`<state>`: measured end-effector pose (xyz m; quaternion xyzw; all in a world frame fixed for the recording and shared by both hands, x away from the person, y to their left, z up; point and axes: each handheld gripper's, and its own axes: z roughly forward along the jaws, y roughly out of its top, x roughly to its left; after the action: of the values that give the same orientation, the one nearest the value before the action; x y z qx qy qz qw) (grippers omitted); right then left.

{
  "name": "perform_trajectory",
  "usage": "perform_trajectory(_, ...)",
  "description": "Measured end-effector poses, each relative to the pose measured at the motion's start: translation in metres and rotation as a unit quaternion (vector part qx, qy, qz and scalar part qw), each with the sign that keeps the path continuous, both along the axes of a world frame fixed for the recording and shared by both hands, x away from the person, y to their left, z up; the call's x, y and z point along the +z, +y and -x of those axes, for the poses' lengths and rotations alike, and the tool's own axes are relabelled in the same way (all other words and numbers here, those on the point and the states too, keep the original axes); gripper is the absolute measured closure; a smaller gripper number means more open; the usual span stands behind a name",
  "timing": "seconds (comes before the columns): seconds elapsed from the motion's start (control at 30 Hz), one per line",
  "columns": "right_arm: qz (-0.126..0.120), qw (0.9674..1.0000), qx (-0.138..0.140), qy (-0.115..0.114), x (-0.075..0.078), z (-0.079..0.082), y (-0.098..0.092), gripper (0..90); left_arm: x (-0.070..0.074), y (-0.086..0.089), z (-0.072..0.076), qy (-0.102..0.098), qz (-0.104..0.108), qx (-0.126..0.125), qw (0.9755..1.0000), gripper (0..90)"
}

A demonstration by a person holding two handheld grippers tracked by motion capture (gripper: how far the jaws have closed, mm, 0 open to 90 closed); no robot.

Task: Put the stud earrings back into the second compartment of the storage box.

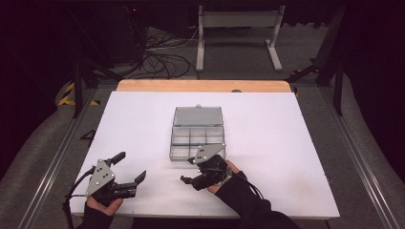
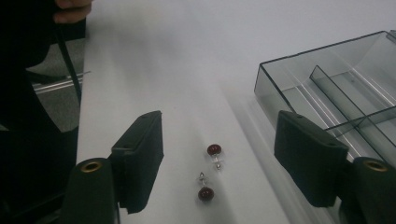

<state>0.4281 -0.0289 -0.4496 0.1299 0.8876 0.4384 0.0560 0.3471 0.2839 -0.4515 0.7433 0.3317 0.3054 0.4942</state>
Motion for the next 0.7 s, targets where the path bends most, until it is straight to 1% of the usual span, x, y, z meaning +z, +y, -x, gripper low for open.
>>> perform_trajectory(0.03,0.006,1.0,0.001,-0.003,-0.003,0.0,0.004,37.4,0.0,0.0,0.0,0.001,0.001,0.001,1.0,10.2)
perform_trajectory(0.07,0.006,1.0,0.001,-0.003,-0.003,0.0,0.004,37.4,0.0,0.0,0.0,0.001,0.001,0.001,1.0,10.2)
perform_trajectory(0.13,0.014,0.9999,0.002,-0.004,-0.005,-0.001,0.007,40.2,0.0,0.0,0.0,0.0,-0.001,0.0,1.0,10.2)
perform_trajectory(0.17,0.019,0.9998,0.003,-0.002,-0.008,-0.002,0.01,42.5,0.0,0.0,0.0,0.0,0.0,0.0,1.0,10.2)
perform_trajectory(0.23,0.022,0.9998,0.003,-0.002,-0.009,-0.002,0.011,43.7,0.0,0.0,0.0,0.001,0.0,0.0,1.0,10.2)
perform_trajectory(0.27,0.031,0.9995,0.002,0.0,-0.012,-0.003,0.015,46.5,0.0,0.0,0.0,0.0,-0.001,0.0,1.0,10.2)
perform_trajectory(0.3,0.031,0.9995,0.002,0.0,-0.012,-0.003,0.015,46.5,0.0,0.0,0.0,0.0,-0.001,0.0,1.0,10.2)
perform_trajectory(0.4,0.04,0.9992,0.005,0.004,-0.016,-0.005,0.019,50.5,0.0,0.0,0.0,0.002,-0.001,0.0,1.0,10.2)
perform_trajectory(0.43,0.046,0.9989,0.006,0.004,-0.018,-0.005,0.021,52.8,0.0,0.0,0.0,0.001,-0.004,-0.001,1.0,10.3)
perform_trajectory(0.57,0.053,0.9985,0.007,0.006,-0.021,-0.006,0.024,56.1,0.0,0.0,0.0,0.001,-0.004,-0.001,1.0,10.3)
perform_trajectory(0.63,0.063,0.998,0.009,0.003,-0.024,-0.008,0.026,59.4,0.0,0.0,0.0,0.001,-0.004,-0.001,1.0,10.2)
perform_trajectory(0.7,0.064,0.9979,0.007,0.004,-0.024,-0.008,0.027,60.3,0.0,0.0,0.0,0.001,-0.004,-0.001,1.0,10.2)
